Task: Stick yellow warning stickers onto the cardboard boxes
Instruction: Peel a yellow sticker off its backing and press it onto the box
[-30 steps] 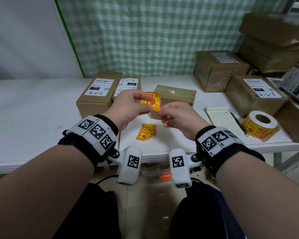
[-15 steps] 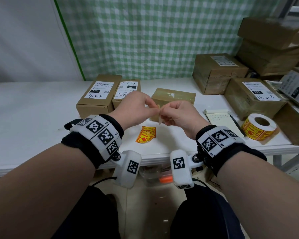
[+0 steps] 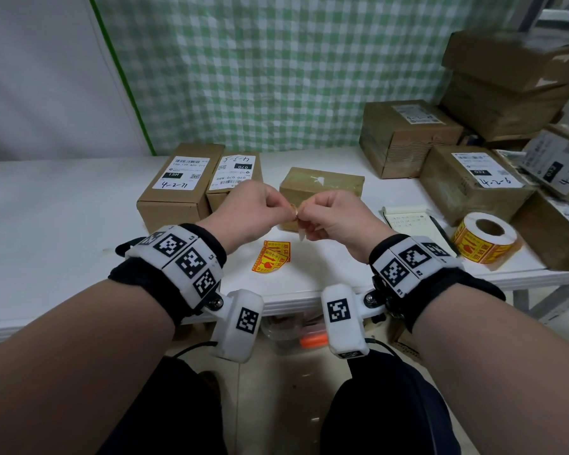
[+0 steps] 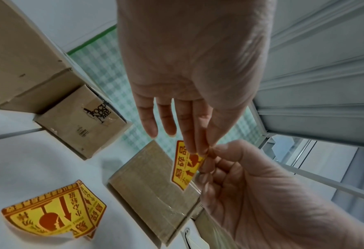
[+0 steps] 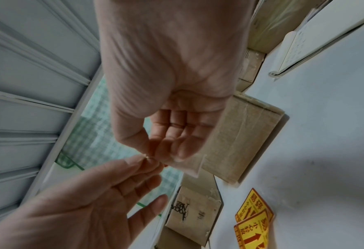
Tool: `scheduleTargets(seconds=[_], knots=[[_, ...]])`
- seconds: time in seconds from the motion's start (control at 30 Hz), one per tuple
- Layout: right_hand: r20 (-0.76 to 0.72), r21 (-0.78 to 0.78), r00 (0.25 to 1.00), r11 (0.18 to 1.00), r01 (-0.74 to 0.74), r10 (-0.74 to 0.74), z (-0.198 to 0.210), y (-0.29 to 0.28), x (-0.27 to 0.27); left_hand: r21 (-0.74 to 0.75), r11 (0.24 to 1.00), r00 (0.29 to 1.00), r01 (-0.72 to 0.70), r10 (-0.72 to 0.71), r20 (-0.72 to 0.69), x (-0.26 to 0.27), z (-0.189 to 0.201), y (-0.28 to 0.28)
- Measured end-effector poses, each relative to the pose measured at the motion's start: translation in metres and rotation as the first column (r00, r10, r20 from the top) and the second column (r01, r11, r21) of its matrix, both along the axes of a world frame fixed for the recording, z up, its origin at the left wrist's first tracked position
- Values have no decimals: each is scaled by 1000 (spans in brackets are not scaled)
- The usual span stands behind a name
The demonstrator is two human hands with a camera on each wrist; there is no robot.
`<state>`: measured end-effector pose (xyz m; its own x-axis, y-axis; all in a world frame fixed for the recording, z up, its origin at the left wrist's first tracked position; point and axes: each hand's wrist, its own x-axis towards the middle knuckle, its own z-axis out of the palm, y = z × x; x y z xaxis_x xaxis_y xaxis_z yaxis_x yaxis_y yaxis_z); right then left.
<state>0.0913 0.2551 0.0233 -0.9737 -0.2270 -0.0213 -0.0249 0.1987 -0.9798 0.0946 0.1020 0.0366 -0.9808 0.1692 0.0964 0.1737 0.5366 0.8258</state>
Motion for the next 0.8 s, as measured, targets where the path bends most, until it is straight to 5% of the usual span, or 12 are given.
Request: scheduleTargets(seconds=[0.37, 0.5, 0.8], knots=[[158, -165, 987, 986, 14, 12, 4, 14, 1, 223, 975, 994, -9, -16, 113, -1, -1, -3], [73, 61, 996, 997, -56, 52, 4, 5, 2, 127, 991, 997, 34, -43, 66, -1, -4, 3], [-173, 361, 985, 931, 47, 18, 3, -2, -2, 36, 995, 992, 94, -96, 81, -1, -7, 6]])
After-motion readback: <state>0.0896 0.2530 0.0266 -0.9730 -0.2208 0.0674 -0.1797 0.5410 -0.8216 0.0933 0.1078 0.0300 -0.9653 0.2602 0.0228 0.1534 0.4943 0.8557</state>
